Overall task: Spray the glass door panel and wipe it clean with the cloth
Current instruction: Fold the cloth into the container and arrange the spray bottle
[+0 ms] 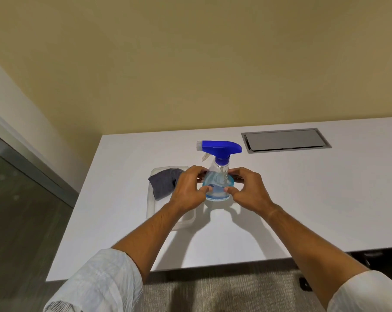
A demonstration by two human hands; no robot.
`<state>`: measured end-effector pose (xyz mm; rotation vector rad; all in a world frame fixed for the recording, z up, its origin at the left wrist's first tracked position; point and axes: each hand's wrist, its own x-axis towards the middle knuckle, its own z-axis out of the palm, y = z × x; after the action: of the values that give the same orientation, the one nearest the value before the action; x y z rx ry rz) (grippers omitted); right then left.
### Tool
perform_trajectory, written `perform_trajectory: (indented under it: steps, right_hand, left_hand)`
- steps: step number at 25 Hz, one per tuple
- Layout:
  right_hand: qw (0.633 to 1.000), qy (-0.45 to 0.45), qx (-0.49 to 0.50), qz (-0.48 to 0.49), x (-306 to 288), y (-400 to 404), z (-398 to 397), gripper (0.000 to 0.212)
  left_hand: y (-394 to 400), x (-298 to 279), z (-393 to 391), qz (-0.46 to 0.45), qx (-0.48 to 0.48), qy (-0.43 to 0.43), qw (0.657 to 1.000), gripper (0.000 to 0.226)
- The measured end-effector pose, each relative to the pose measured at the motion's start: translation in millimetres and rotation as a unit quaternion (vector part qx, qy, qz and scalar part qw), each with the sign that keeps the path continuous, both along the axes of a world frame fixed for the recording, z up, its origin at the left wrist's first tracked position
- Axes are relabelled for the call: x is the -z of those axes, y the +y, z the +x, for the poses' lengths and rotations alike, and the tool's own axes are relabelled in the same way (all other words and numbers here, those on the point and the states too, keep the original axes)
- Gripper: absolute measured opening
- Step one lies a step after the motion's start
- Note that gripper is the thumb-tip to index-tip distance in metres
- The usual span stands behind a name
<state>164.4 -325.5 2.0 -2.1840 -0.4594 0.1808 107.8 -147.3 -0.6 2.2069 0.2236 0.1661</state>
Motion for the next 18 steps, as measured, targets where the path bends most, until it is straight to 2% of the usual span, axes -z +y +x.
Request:
perform_trajectory:
  steps: [8, 18]
  right_hand:
    - [0.998, -0.035, -0.046, 0.012, -43.6, 61.9, -20.0, 0.048]
    - [0.996, 0.022, -0.083, -0.010, 3.1, 116.2, -47.8, 0.048]
  left_hand:
    - [64.8, -41.0, -31.9, 0.036, -0.023, -0.045, 0.998, 0.046]
    - [104.8, -3.9, -73.4, 0.034, -0.060, 0.014, 0.998, 0.047]
